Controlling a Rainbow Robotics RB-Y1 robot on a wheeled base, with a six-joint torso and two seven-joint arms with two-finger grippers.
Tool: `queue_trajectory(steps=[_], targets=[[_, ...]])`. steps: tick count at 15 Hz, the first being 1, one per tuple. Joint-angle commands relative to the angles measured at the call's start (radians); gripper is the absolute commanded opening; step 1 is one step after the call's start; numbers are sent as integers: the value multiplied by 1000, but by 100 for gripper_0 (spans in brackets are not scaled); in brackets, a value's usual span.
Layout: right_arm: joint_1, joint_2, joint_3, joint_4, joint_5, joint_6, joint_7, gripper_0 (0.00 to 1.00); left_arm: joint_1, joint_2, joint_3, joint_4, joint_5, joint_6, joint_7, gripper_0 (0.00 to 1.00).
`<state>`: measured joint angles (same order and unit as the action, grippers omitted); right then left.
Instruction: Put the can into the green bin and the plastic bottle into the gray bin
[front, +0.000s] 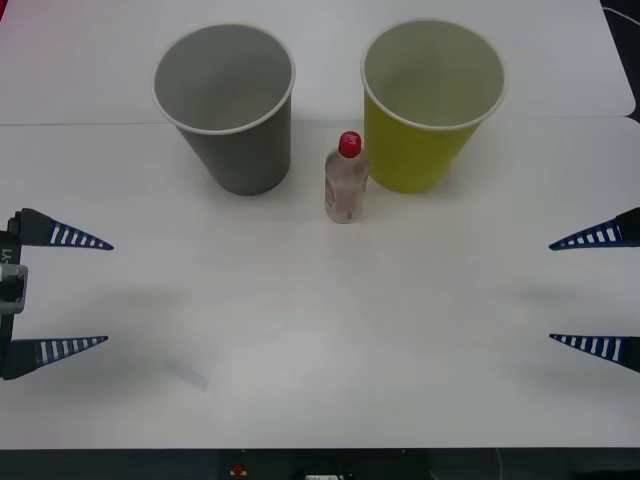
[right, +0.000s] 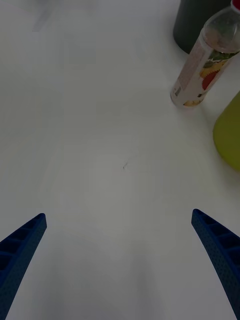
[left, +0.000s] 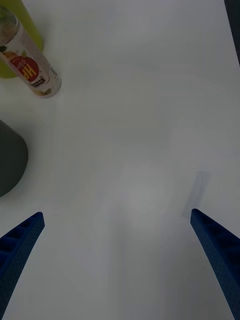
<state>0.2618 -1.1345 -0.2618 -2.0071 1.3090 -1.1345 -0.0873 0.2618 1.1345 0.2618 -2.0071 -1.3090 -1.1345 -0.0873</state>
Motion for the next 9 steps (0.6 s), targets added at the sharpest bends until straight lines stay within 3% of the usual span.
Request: queue_trajectory(steps=[1, 6, 9], targets=[[0, 0, 0, 0, 0, 0, 0, 100, 0, 0, 0, 0, 0, 0, 0, 100], [11, -1, 26, 2, -48, 2, 1, 100, 0, 0, 0, 0, 0, 0, 0, 100], [16, -1, 78, -2, -93, 73, 11, 100, 0, 0, 0, 0, 0, 0, 0, 100]])
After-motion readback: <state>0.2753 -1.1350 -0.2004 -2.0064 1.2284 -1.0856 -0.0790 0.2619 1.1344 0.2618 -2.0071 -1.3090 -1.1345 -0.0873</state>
